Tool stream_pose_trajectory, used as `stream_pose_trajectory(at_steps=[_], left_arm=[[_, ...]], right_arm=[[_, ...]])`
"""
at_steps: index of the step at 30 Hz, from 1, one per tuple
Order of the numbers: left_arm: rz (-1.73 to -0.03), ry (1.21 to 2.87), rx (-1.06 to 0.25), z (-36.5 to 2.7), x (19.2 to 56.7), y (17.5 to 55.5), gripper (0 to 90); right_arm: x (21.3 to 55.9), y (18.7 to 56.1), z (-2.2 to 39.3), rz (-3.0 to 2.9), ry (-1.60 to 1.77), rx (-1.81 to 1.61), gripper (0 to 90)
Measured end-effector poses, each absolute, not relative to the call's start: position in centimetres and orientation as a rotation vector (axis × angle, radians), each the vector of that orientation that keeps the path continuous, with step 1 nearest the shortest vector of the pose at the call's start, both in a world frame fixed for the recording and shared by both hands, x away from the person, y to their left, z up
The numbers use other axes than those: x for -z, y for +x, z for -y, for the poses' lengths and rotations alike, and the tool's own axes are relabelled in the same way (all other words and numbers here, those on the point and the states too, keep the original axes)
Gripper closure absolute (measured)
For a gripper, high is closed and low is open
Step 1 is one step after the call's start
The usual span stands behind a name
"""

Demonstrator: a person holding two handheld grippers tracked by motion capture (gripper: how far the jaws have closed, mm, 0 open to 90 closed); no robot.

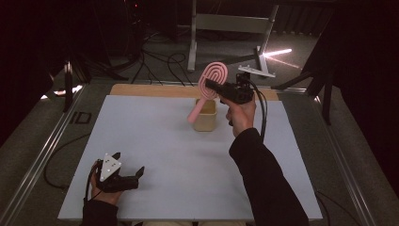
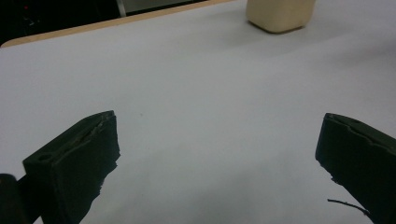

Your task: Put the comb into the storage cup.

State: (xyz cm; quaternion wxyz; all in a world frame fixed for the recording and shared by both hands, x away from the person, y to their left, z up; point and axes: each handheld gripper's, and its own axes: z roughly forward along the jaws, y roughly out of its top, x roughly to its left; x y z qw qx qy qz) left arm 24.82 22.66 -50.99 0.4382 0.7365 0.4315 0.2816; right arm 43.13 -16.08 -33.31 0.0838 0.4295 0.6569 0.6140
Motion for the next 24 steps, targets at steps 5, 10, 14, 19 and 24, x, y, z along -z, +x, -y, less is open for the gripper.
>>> stream_pose_trajectory(at_steps=[5, 10, 14, 19, 24], left_arm=[[-1.072, 1.832, -0.701, -22.7, 51.0, 24.8, 0.2], [-1.072, 1.831, -0.7, -22.7, 51.0, 24.8, 0.2], [-1.072, 1.831, -0.699, -22.6, 51.0, 24.9, 0.2], [-1.072, 1.83, -0.698, -22.7, 51.0, 24.8, 0.2], [-1.069, 1.831, -0.698, -22.7, 51.0, 24.8, 0.2]], right_arm=[[33.4, 43.4, 16.1, -1.958, 1.287, -1.819, 63.9], [33.5, 43.8, 16.3, -1.941, 1.303, -1.821, 63.9], [33.7, 44.1, 16.5, -1.922, 1.33, -1.817, 63.9], [33.6, 44.5, 16.8, -1.896, 1.356, -1.826, 64.0], [33.3, 44.7, 16.7, -1.89, 1.338, -1.803, 64.0]])
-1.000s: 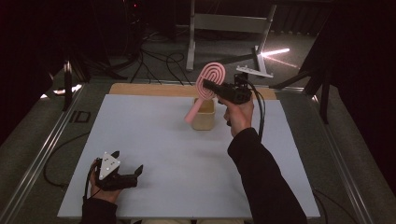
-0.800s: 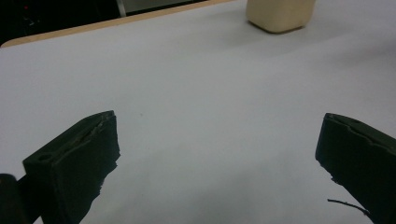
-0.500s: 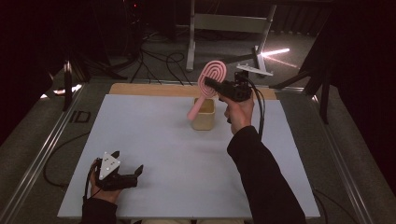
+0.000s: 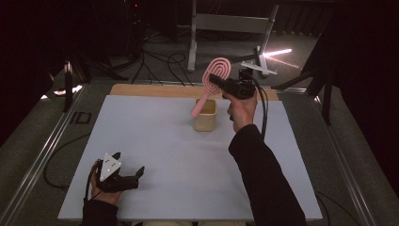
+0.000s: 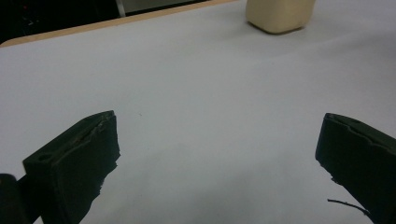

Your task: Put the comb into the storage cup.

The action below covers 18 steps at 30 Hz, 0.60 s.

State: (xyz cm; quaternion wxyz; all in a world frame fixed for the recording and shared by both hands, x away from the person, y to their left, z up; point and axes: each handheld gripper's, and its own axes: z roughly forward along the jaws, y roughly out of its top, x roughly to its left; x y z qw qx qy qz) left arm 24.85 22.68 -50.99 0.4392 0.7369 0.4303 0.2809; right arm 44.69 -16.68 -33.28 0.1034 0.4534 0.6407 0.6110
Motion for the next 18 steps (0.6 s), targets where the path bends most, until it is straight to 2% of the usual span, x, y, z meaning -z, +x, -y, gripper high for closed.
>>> stream_pose_trajectory(at_steps=[18], left_arm=[[-1.068, 1.827, -0.699, -22.77, 50.91, 24.78, 0.2]], right_arm=[[33.12, 45.51, 17.11, -1.783, 1.378, -1.758, 64.0]])
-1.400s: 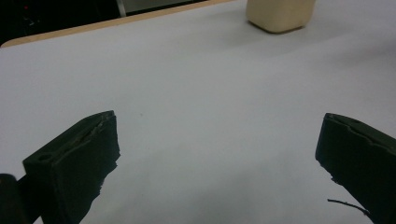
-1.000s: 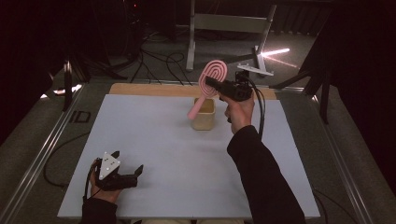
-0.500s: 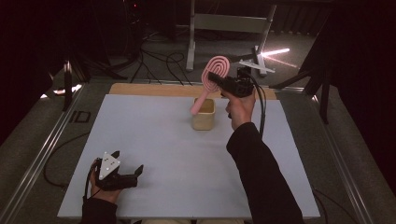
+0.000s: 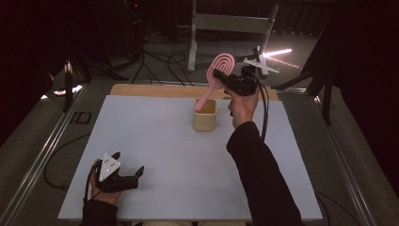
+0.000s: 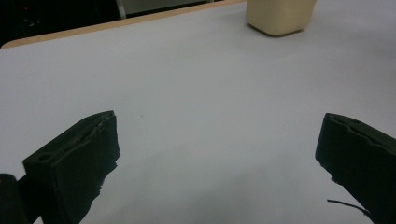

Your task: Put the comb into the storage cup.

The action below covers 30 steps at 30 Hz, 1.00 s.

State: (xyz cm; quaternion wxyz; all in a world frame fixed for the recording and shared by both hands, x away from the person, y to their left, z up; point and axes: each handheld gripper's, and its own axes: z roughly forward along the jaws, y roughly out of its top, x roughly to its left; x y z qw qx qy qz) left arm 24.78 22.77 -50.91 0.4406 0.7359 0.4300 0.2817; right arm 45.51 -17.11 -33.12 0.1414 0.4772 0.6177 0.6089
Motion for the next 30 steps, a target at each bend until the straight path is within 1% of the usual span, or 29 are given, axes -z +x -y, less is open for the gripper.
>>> stream_pose_trajectory(at_steps=[16, 30], left_arm=[[-1.069, 1.823, -0.698, -22.75, 50.92, 24.77, 0.2], [-1.065, 1.818, -0.704, -22.82, 50.85, 24.73, 0.2]], right_arm=[[33.3, 45.93, 17.8, -1.73, 1.39, -1.717, 64.0], [33.65, 45.95, 17.06, -1.752, 1.376, -1.695, 64.0]])
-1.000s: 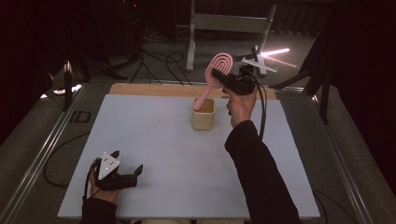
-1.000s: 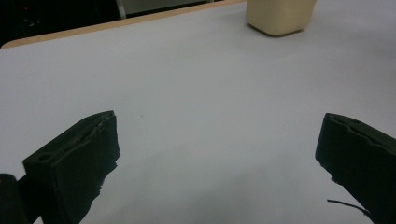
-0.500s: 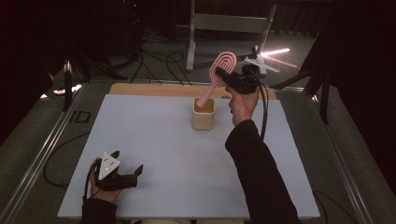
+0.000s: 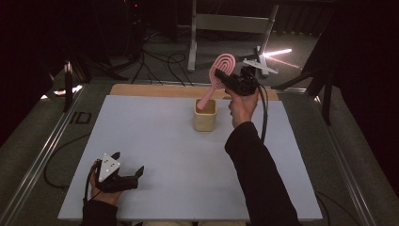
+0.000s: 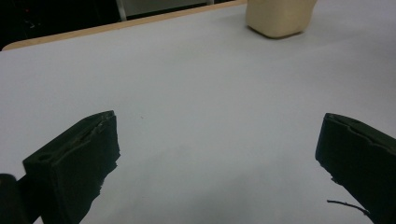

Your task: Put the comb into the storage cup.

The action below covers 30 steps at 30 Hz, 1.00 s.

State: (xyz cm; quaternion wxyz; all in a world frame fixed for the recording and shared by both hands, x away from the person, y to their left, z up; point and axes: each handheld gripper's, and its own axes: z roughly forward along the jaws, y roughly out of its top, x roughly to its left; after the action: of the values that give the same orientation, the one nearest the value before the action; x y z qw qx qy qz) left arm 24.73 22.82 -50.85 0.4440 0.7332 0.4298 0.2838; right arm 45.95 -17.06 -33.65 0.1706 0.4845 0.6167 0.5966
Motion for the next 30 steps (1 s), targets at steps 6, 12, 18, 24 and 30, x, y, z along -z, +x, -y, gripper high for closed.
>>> stream_pose_trajectory(at_steps=[6, 12, 18, 24, 30], left_arm=[[-1.065, 1.818, -0.703, -22.8, 50.9, 24.7, 0.2], [-1.064, 1.821, -0.702, -22.8, 50.9, 24.7, 0.2], [-1.065, 1.82, -0.701, -22.7, 50.9, 24.7, 0.2], [-1.065, 1.821, -0.701, -22.7, 50.9, 24.8, 0.2], [-1.065, 1.821, -0.701, -22.7, 50.9, 24.8, 0.2]], right_arm=[[33.7, 45.9, 16.8, -1.76, 1.373, -1.696, 64.0], [33.9, 45.9, 16.6, -1.784, 1.36, -1.671, 64.0], [34.0, 45.8, 16.2, -1.802, 1.343, -1.65, 63.9], [34.1, 45.8, 16.1, -1.811, 1.342, -1.642, 63.9], [34.3, 45.8, 15.9, -1.816, 1.342, -1.639, 64.0]])
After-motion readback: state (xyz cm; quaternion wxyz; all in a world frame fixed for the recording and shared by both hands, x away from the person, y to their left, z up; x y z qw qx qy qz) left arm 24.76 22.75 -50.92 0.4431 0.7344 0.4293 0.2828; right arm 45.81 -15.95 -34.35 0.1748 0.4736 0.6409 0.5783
